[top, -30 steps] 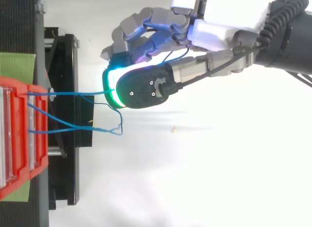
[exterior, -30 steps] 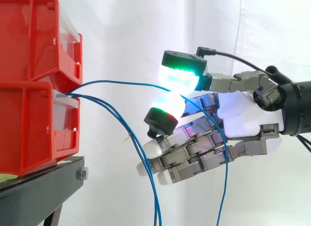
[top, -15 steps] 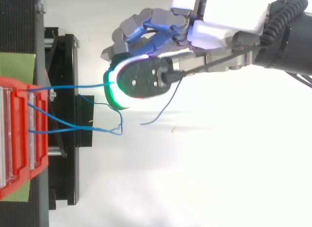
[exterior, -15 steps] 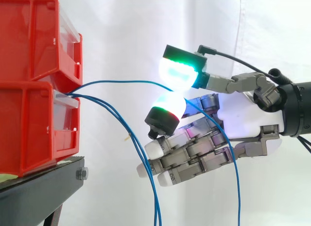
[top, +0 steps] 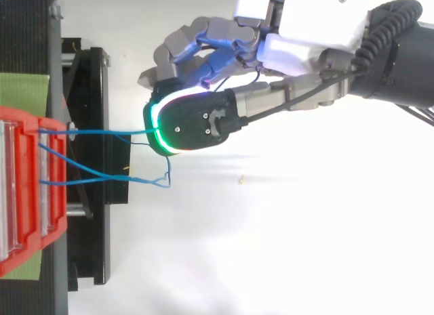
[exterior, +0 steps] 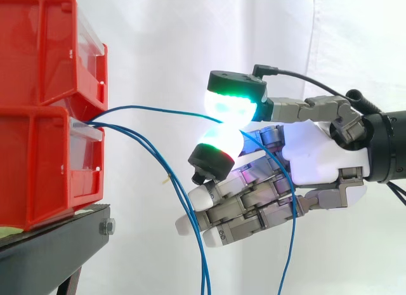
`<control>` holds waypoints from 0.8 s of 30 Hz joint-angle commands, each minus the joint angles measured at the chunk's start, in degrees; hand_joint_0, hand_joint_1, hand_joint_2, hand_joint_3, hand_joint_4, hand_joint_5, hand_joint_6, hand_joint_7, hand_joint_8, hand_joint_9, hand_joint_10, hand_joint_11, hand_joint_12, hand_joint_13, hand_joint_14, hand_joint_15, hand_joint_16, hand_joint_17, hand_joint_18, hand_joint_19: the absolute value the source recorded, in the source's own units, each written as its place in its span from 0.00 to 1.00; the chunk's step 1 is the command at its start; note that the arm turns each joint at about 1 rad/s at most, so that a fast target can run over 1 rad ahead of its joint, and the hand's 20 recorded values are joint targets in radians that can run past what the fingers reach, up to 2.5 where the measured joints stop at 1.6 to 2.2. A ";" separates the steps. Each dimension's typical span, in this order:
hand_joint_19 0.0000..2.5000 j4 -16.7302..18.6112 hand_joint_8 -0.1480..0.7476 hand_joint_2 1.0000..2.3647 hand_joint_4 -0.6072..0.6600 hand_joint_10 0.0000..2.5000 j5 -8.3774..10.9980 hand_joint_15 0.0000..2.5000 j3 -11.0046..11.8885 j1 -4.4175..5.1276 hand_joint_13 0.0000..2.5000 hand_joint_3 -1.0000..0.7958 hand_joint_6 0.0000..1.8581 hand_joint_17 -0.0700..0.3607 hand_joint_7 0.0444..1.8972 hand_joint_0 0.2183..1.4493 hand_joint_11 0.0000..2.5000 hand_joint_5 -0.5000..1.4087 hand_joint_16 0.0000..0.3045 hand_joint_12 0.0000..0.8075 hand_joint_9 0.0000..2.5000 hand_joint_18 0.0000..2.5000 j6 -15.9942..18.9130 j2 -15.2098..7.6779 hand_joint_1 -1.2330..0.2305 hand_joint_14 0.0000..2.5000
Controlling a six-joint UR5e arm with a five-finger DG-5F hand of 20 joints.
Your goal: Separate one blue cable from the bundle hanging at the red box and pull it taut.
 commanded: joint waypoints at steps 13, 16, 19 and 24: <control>0.00 1.30 0.53 0.00 0.64 0.01 -0.09 0.00 -0.02 0.26 0.14 0.28 0.48 0.36 0.63 0.43 0.19 0.15 0.12 0.42 0.29 0.10 0.07 -2.15 0.24 0.00; 0.00 2.53 0.53 0.00 0.64 0.01 0.00 0.00 -0.11 0.43 0.15 0.28 0.48 0.35 0.63 0.43 0.19 0.16 0.12 0.42 0.29 0.11 -0.02 -2.41 0.25 0.00; 0.00 3.32 0.53 0.00 0.64 0.01 0.00 0.00 -0.11 0.78 0.15 0.28 0.48 0.35 0.64 0.42 0.19 0.16 0.12 0.42 0.30 0.11 -0.02 -2.94 0.25 0.00; 0.00 3.05 0.53 0.00 0.65 0.01 0.18 0.00 -0.11 0.87 0.15 0.28 0.49 0.35 0.64 0.40 0.19 0.16 0.12 0.42 0.30 0.11 -0.02 -2.94 0.24 0.00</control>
